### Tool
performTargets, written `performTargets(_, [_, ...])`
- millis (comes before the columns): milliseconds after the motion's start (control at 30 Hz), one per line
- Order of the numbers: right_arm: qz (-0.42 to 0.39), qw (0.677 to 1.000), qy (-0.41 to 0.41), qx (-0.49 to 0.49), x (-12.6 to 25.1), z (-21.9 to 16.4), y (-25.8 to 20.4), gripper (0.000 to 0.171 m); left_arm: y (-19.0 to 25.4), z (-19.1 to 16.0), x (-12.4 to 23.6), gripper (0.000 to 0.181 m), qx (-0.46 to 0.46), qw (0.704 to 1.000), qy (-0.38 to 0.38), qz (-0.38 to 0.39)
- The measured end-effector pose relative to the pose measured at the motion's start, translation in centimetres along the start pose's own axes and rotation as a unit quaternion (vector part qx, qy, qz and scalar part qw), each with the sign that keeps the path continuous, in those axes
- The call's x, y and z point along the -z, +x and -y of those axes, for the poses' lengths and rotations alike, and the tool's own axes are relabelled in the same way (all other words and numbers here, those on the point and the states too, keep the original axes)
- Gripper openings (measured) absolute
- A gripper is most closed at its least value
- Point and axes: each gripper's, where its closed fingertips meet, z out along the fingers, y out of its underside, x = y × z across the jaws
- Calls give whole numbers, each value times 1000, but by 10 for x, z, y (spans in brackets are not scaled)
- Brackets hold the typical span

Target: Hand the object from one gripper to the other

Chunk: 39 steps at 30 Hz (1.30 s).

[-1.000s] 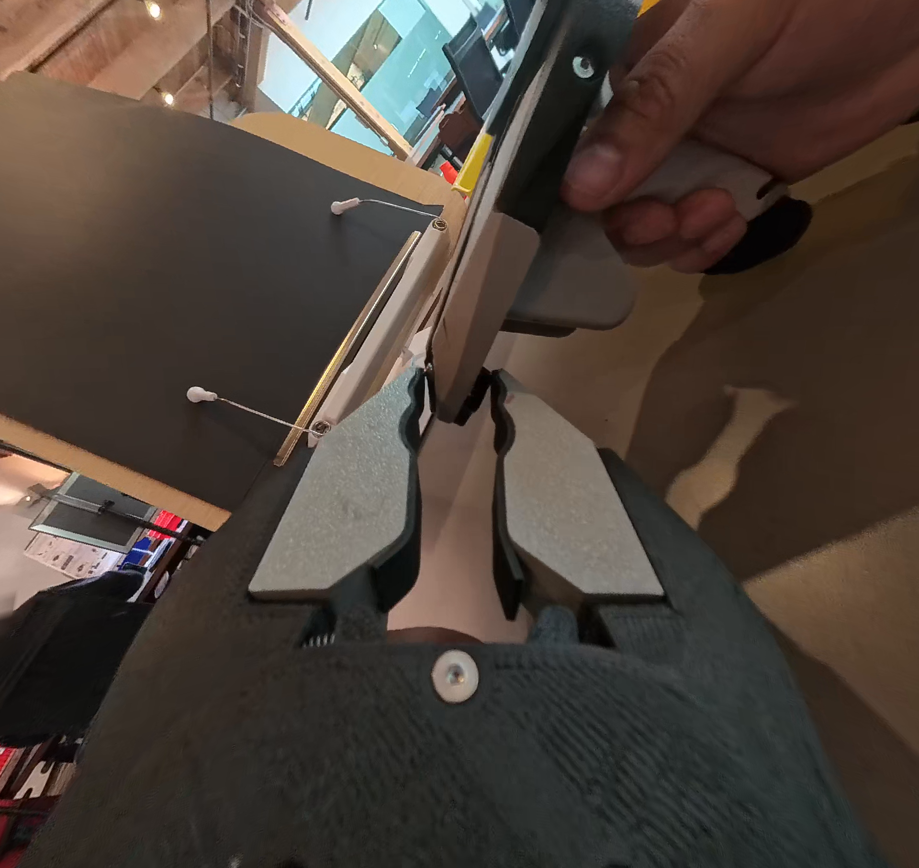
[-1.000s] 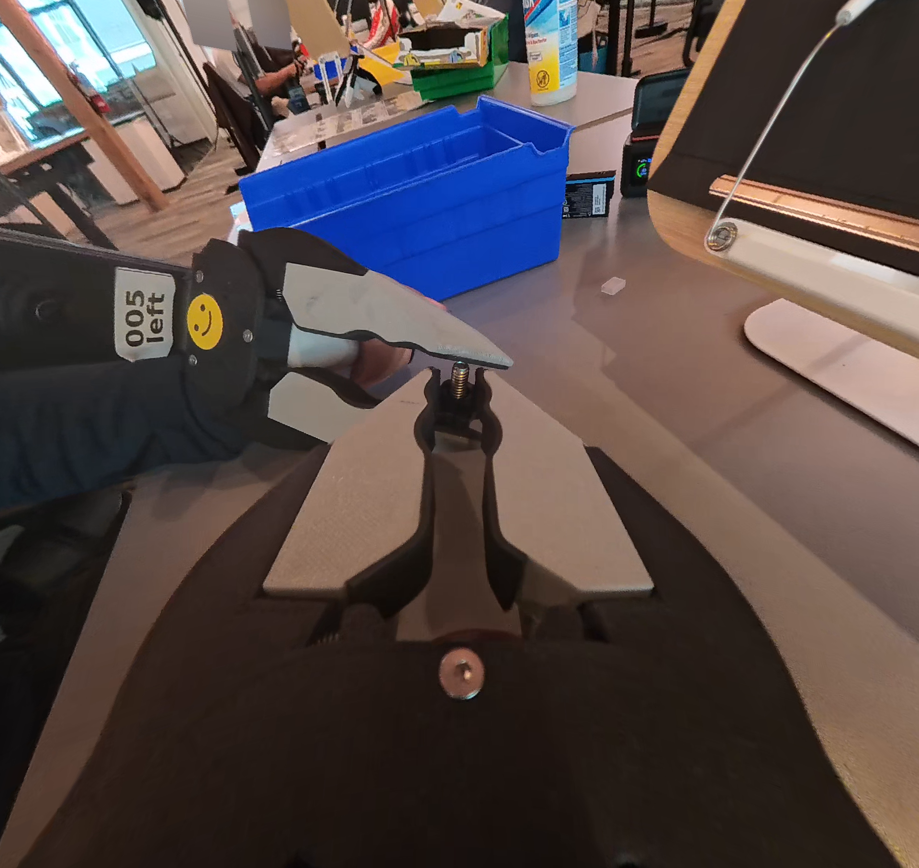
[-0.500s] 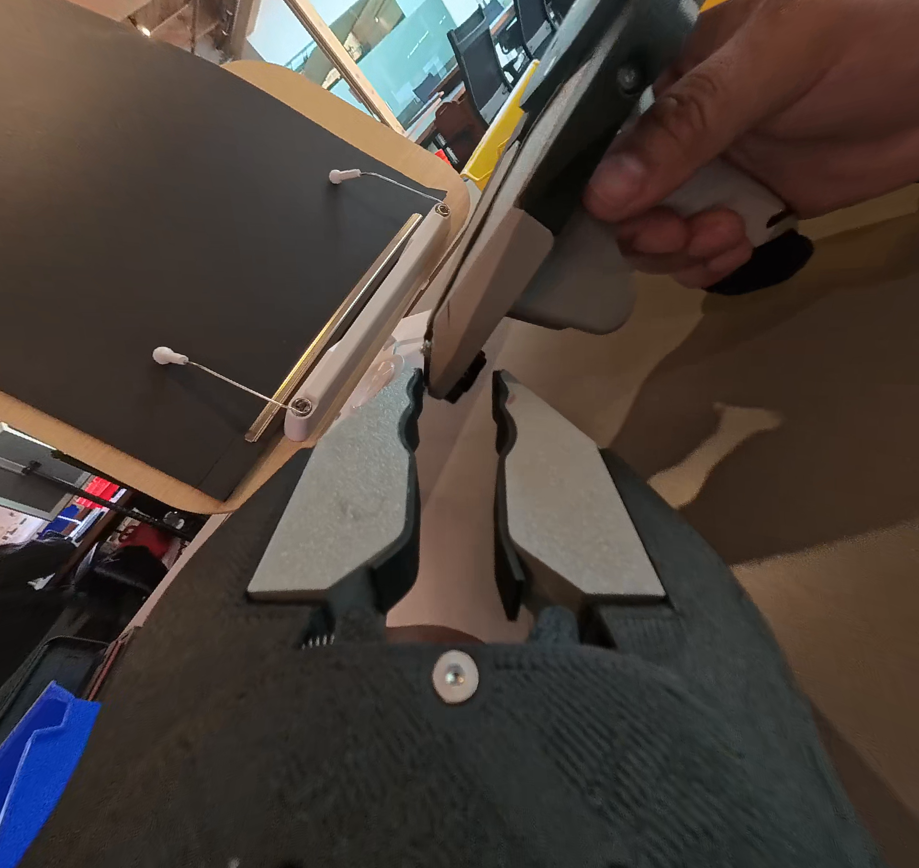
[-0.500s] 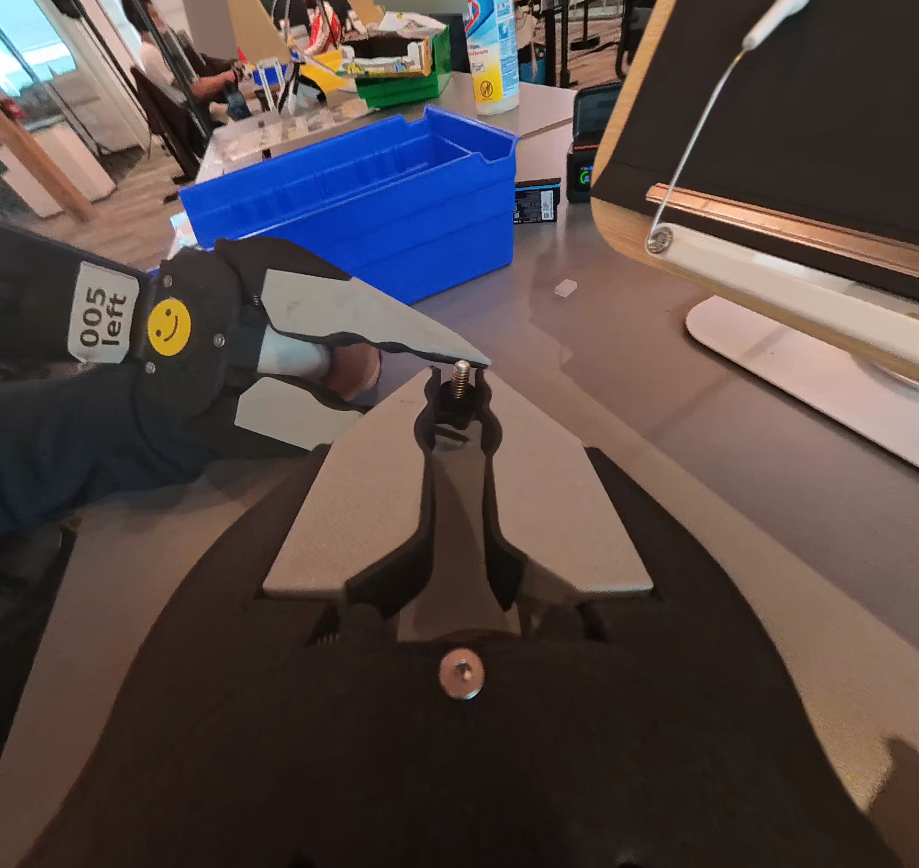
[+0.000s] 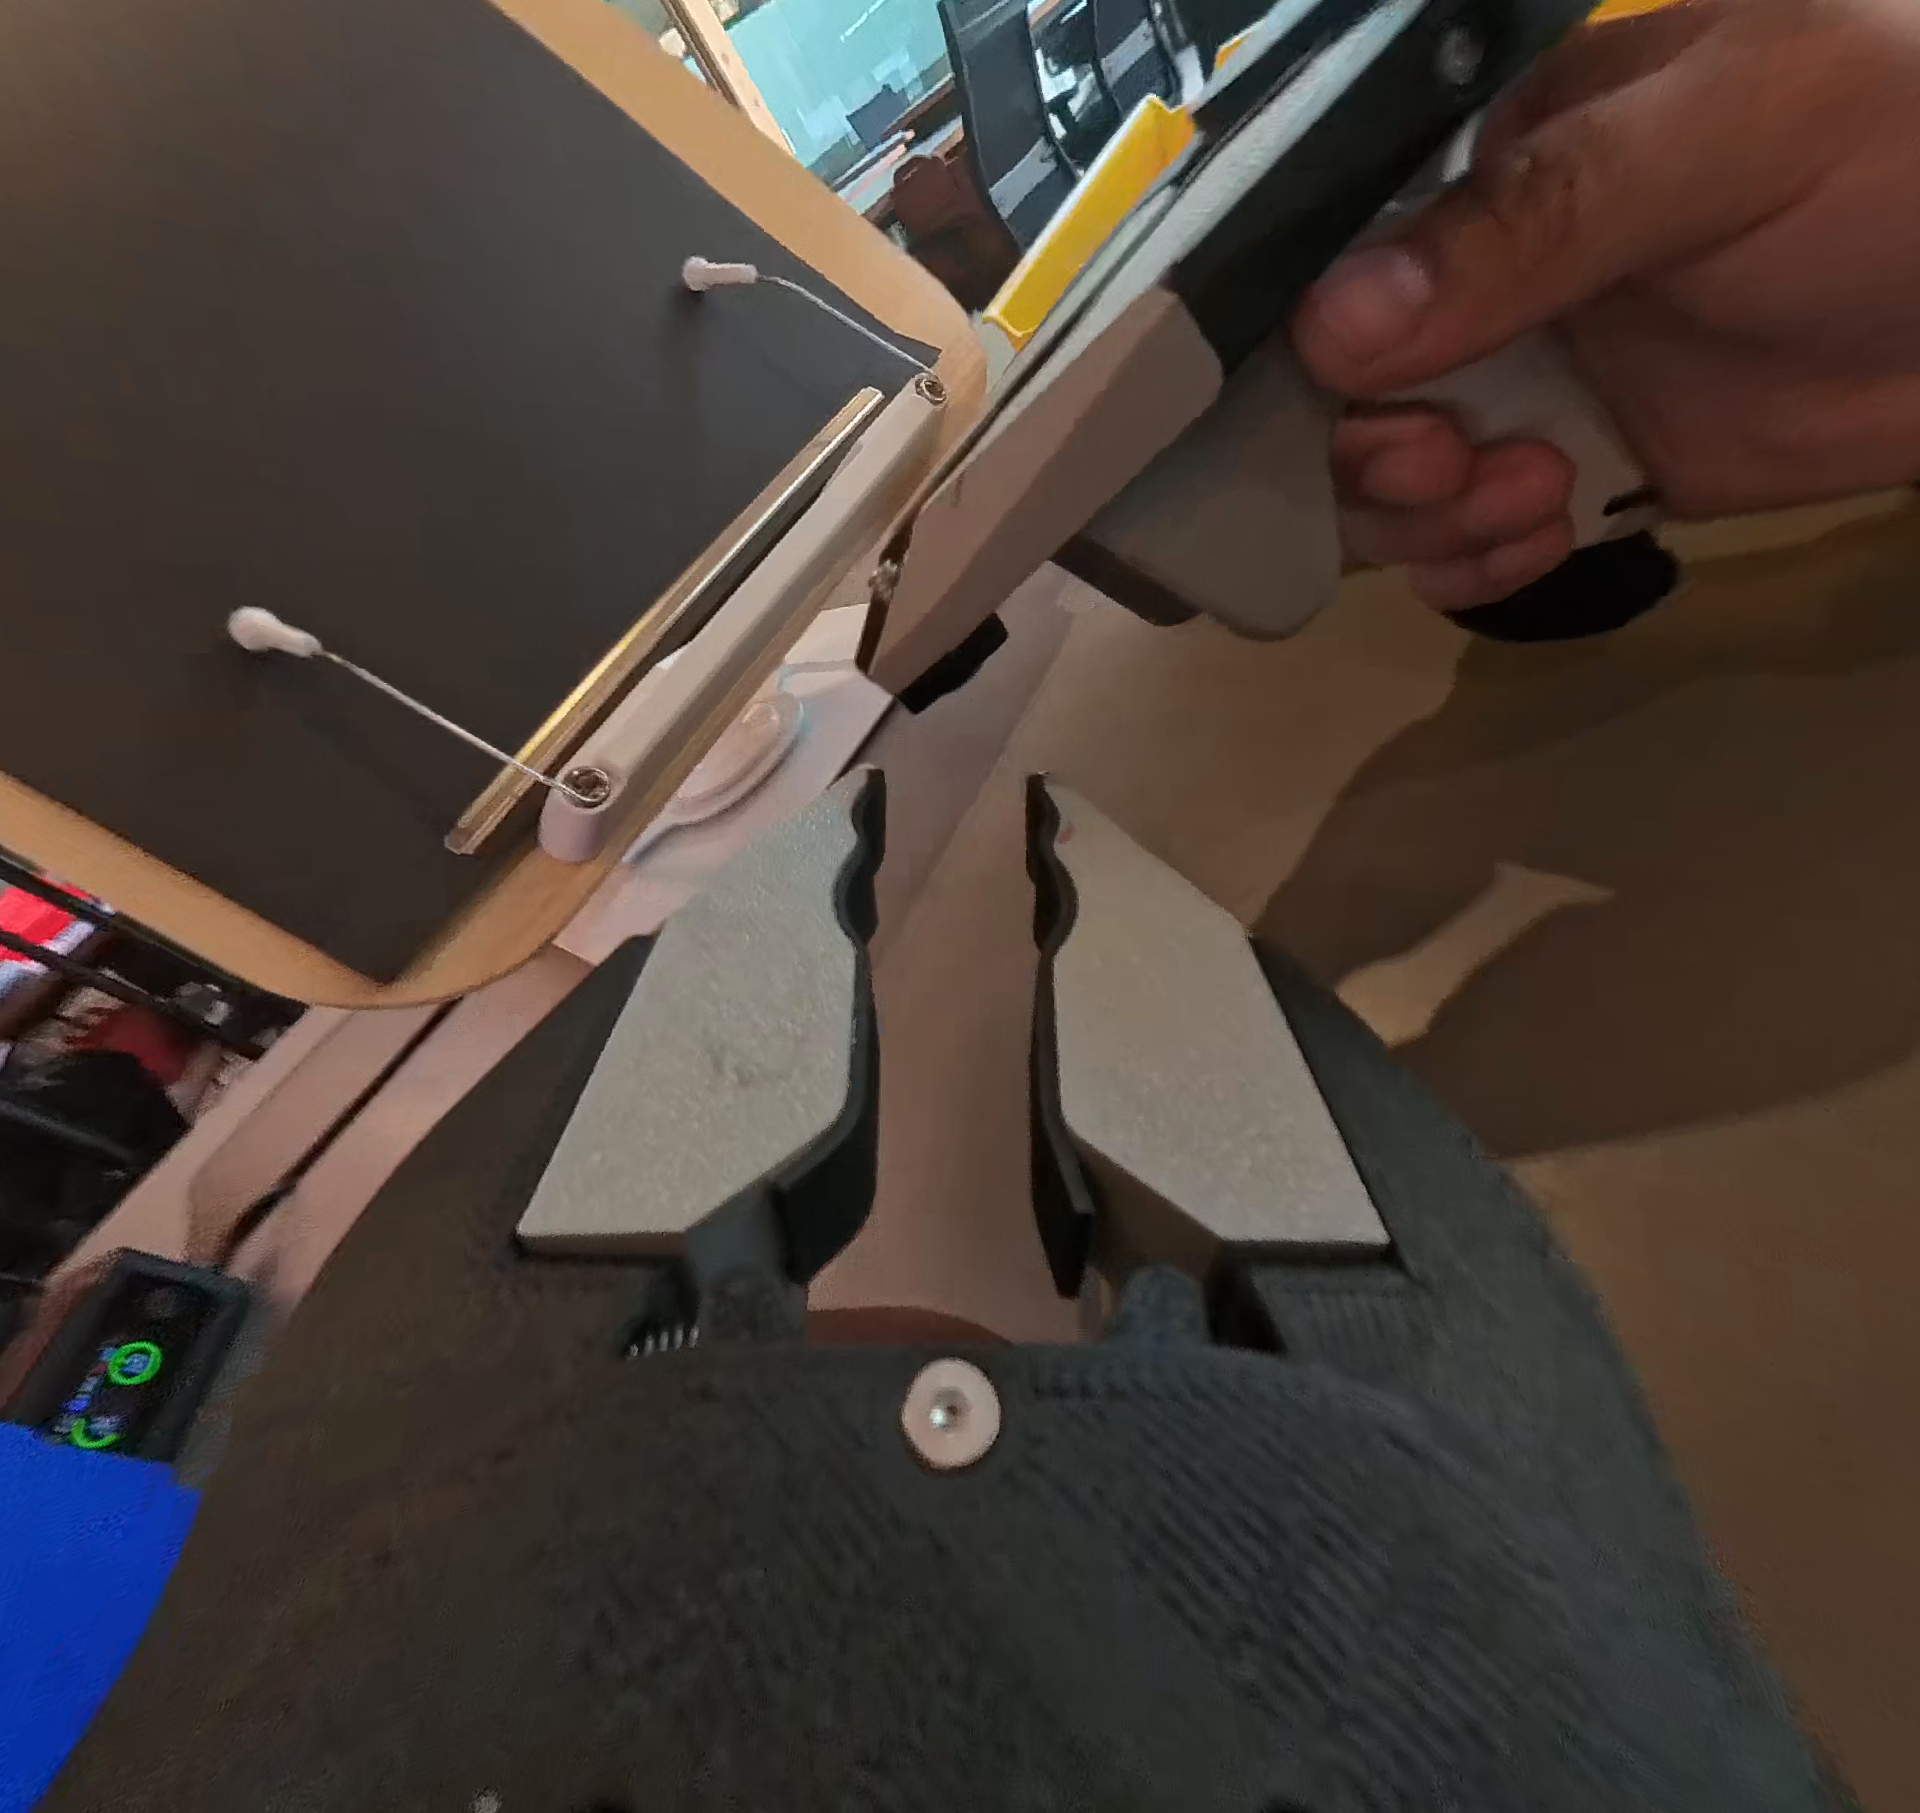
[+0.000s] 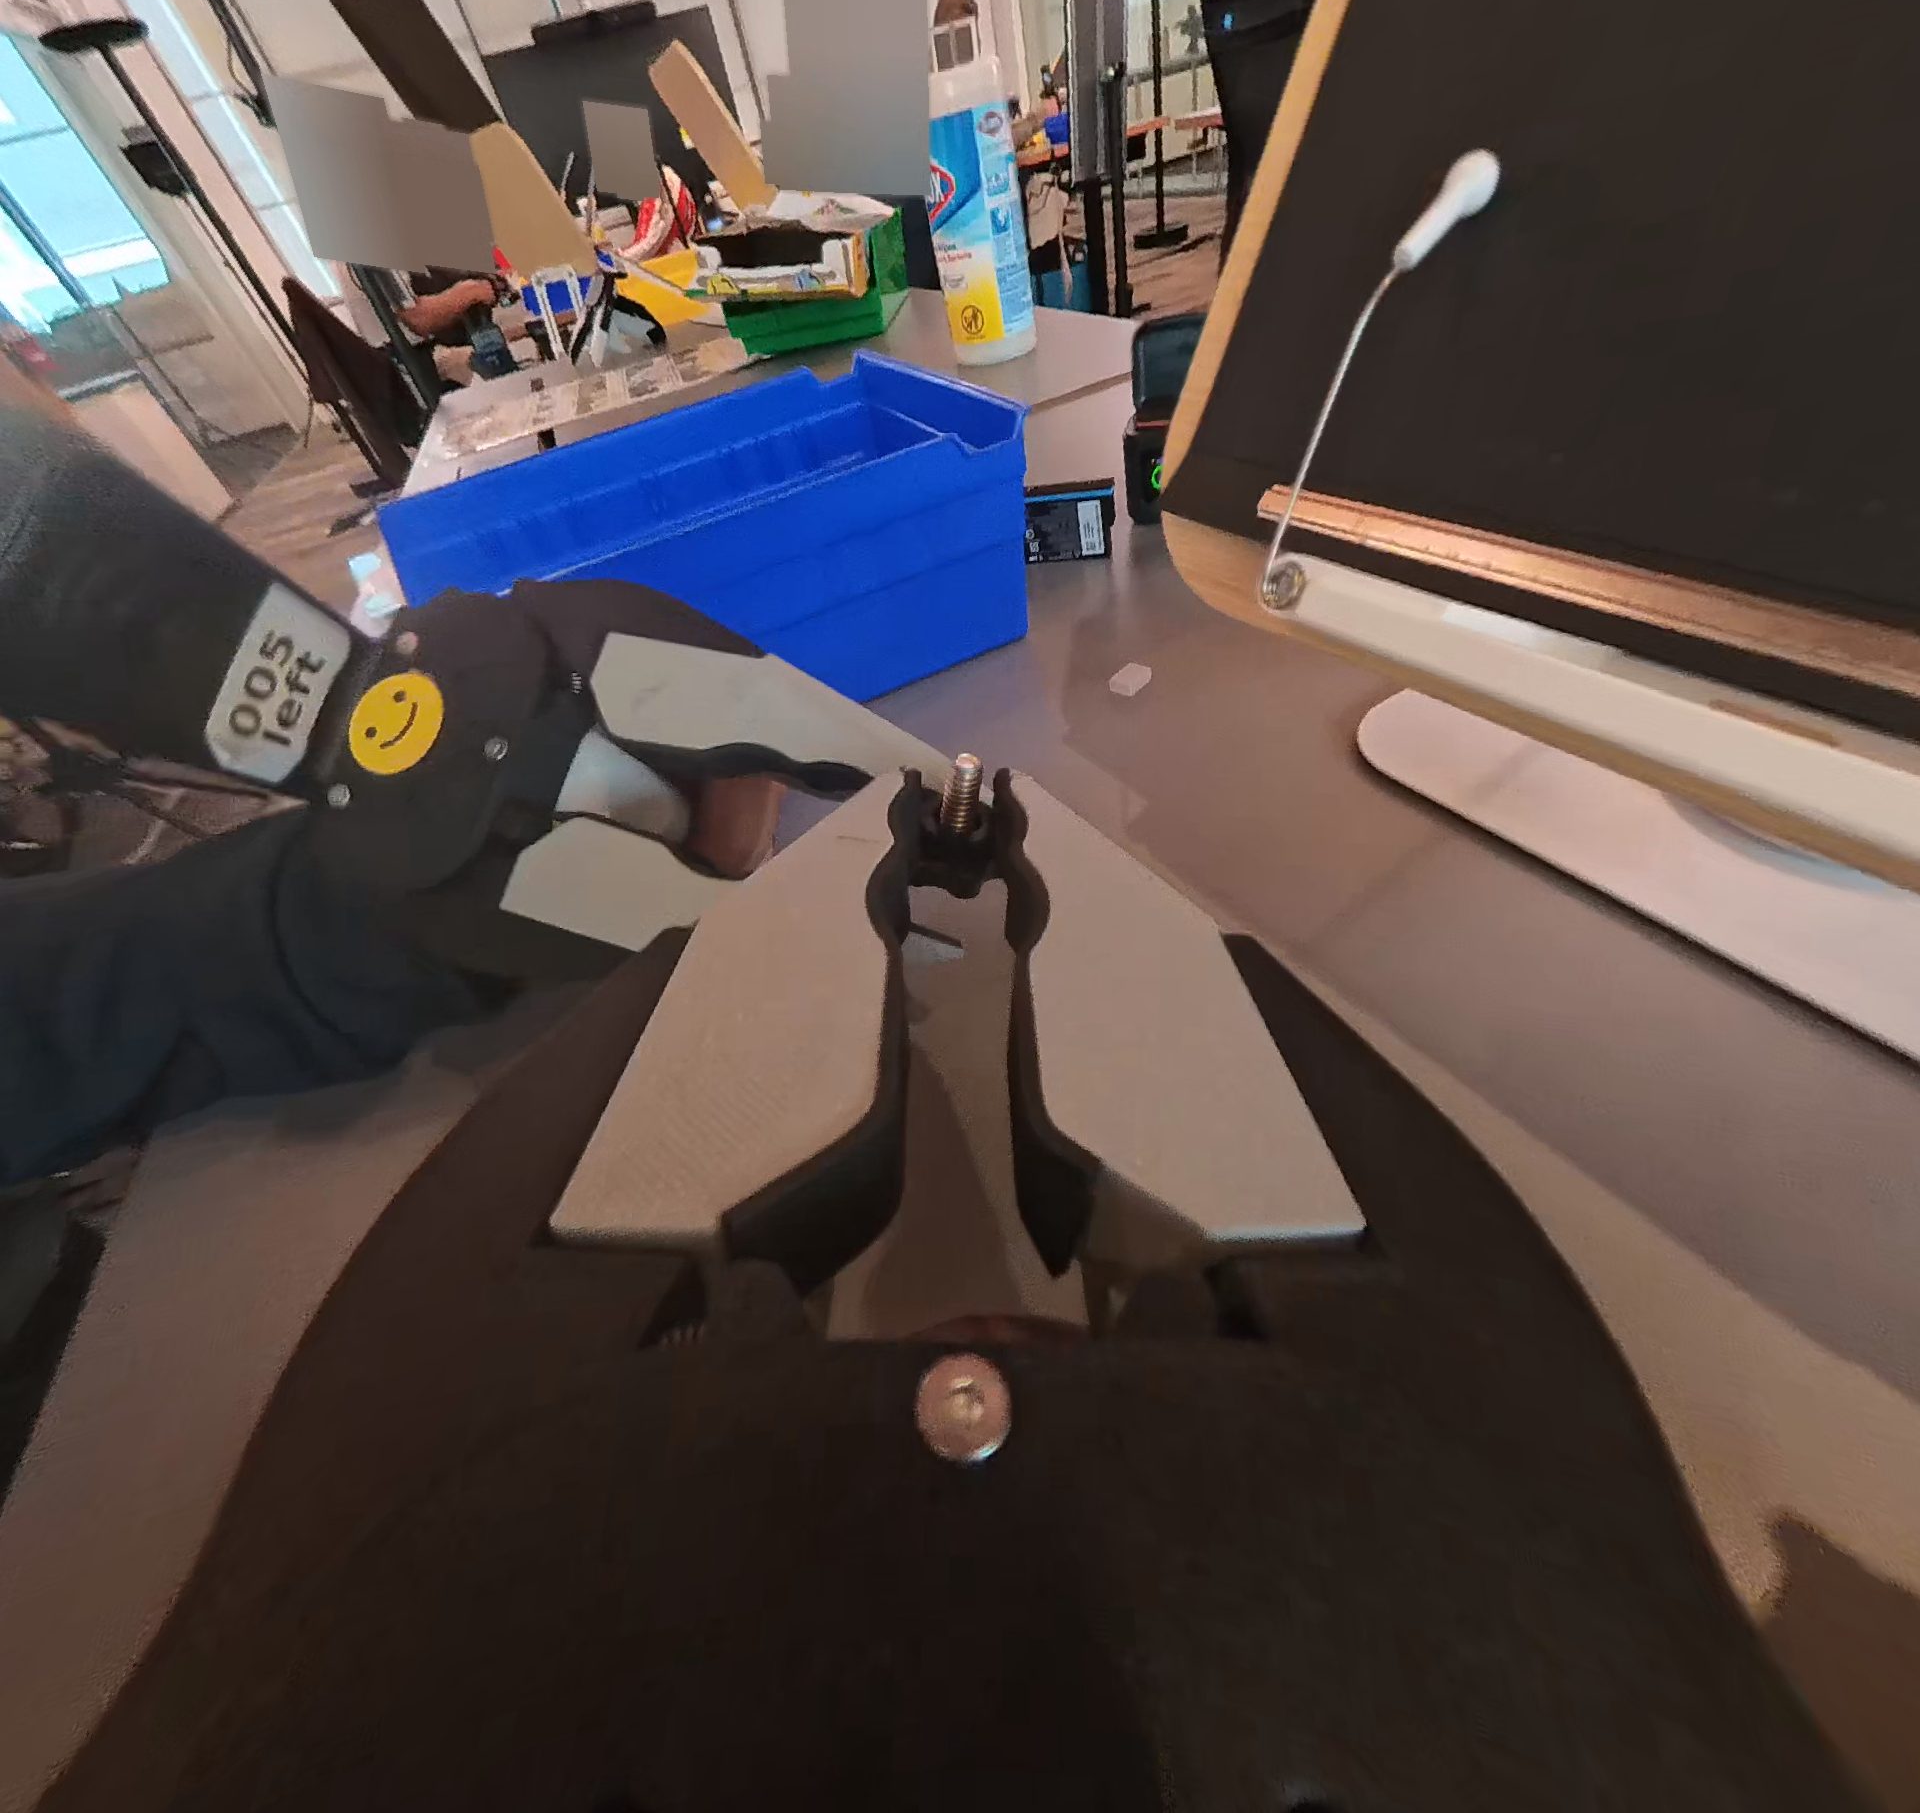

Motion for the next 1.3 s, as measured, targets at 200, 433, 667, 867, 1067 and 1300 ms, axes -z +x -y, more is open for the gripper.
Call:
performTargets(200, [4, 995, 62, 81, 7, 23, -16, 11, -1, 14, 3, 31, 96, 994, 37, -26])
performTargets(433, [37, 994, 79, 64, 4, 23, -24, 11, 0, 40, 12, 30, 117, 986, 110, -37])
performTargets(667, [64, 993, 98, 26, 5, 27, -28, 11, -13, 45, 19, 17, 70, 991, 116, 12])
performTargets(867, [50, 994, 100, 14, 4, 27, -22, 11, -20, 39, 18, 0, 55, 993, 99, 39])
performTargets(1067, [65, 989, 125, -41, 9, 34, -18, 11, -24, 45, 24, 16, 87, 988, 123, 26])
performTargets(1300, [90, 982, 142, -85, 9, 36, -19, 11, -9, 43, 15, 29, 48, 993, 107, 24])
